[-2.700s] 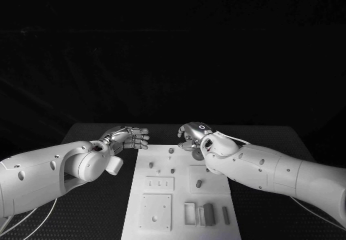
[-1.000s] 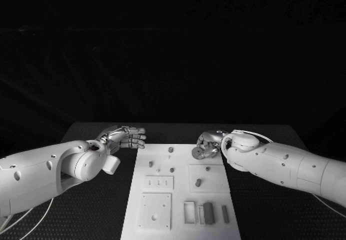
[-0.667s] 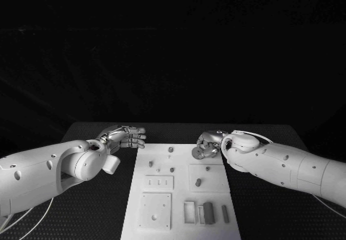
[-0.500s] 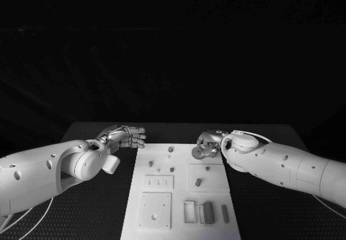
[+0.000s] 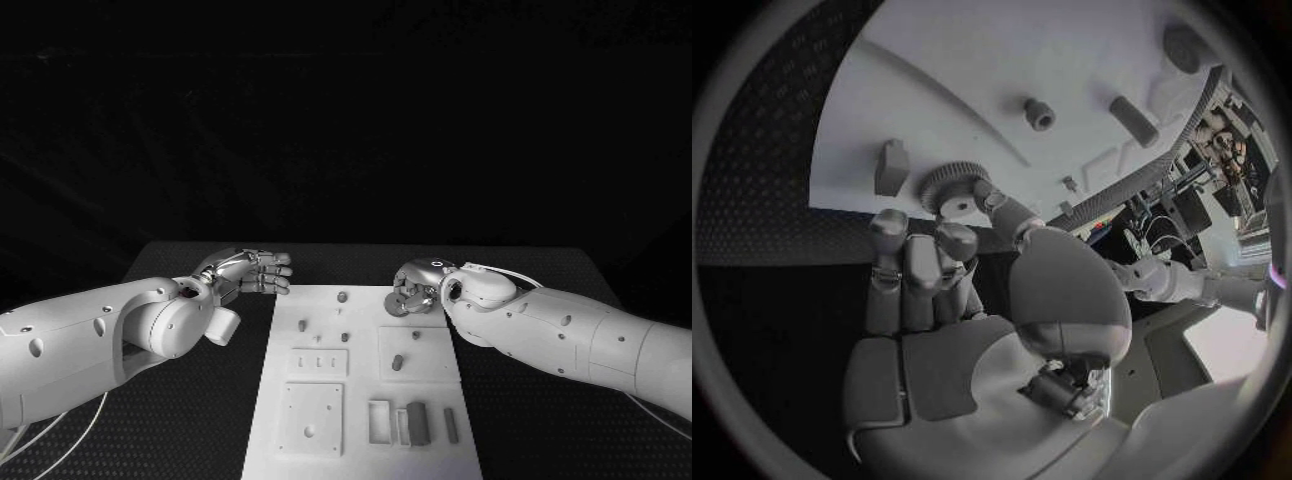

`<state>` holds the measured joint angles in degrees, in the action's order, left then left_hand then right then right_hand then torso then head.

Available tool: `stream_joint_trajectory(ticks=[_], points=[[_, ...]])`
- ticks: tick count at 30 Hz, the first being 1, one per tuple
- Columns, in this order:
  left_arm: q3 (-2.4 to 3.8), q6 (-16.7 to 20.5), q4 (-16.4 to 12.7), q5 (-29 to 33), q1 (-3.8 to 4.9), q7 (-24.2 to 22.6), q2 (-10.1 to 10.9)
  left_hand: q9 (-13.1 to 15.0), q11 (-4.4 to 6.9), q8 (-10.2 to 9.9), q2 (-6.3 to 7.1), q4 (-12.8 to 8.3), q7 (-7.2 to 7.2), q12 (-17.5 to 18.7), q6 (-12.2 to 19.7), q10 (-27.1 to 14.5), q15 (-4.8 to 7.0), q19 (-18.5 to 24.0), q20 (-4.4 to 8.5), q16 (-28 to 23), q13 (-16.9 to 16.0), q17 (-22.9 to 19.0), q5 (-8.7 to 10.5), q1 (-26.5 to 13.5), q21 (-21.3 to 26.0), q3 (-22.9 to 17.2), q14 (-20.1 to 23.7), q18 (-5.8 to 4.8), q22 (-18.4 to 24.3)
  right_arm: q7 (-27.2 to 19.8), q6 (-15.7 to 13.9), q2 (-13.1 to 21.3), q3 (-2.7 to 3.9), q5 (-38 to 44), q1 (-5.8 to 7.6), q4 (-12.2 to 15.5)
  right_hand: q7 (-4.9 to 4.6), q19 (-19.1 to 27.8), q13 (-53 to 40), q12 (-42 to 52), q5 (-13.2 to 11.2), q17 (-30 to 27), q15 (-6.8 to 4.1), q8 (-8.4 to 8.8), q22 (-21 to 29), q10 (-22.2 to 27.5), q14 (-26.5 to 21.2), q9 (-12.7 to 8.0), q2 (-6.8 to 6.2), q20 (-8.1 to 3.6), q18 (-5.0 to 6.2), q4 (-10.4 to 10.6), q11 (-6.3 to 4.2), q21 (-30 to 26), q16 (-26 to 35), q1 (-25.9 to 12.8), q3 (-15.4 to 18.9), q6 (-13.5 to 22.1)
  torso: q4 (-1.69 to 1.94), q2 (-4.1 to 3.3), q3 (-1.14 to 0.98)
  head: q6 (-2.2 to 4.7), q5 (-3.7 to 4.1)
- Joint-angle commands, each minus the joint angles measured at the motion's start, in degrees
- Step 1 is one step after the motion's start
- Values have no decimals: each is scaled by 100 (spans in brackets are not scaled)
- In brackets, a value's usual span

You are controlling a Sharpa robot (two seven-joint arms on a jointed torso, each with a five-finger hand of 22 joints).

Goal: Assemble the parts on the task board

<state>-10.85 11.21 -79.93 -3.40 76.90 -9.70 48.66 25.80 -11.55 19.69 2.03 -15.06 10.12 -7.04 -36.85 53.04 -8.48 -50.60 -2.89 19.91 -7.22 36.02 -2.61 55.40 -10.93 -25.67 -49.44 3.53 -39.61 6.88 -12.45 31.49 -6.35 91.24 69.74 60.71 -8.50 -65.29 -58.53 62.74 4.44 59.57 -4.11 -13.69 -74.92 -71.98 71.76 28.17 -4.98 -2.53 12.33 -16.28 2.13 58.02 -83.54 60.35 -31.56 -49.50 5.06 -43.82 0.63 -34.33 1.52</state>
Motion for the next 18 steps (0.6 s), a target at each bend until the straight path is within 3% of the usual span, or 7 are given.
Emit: stream_joint_trajectory(ticks=[1,5,18], points=[[4,-93,-7,-21,5,-37,-4,-8,-10,-18,-20,-22,361,34,-34,41,-17,-40,-10,-28,0,5,-24,-50,25,24,-35,87,8,80,169,-12,-62,268,-89,6,7,-13,7,35,11,-4,-2,-9,-107,-13,44,-17,-92,-19,267,-9,-24,22,-33,-22,32,-33,-6,0,1,-10,-3],[4,-91,-9,-29,5,-37,0,-9,-10,-19,-19,-22,361,36,-33,41,-17,-40,-10,-29,1,6,-24,-50,26,25,-35,87,9,125,110,2,-95,371,-109,75,7,-22,11,32,14,-3,-2,-5,-102,-17,53,-23,-181,-19,267,8,-23,23,-33,-43,34,-33,-10,-1,-3,-9,-1],[4,-95,-9,-38,5,-33,13,-11,-10,-21,-21,-23,362,41,-33,42,-17,-41,-10,-33,0,9,-24,-50,28,25,-36,87,9,220,-115,11,-170,690,-198,126,34,-48,20,30,17,6,-22,-44,-93,-37,86,-9,-273,-31,267,27,-49,23,-35,-29,-19,-114,-10,1,-7,-25,-6]])
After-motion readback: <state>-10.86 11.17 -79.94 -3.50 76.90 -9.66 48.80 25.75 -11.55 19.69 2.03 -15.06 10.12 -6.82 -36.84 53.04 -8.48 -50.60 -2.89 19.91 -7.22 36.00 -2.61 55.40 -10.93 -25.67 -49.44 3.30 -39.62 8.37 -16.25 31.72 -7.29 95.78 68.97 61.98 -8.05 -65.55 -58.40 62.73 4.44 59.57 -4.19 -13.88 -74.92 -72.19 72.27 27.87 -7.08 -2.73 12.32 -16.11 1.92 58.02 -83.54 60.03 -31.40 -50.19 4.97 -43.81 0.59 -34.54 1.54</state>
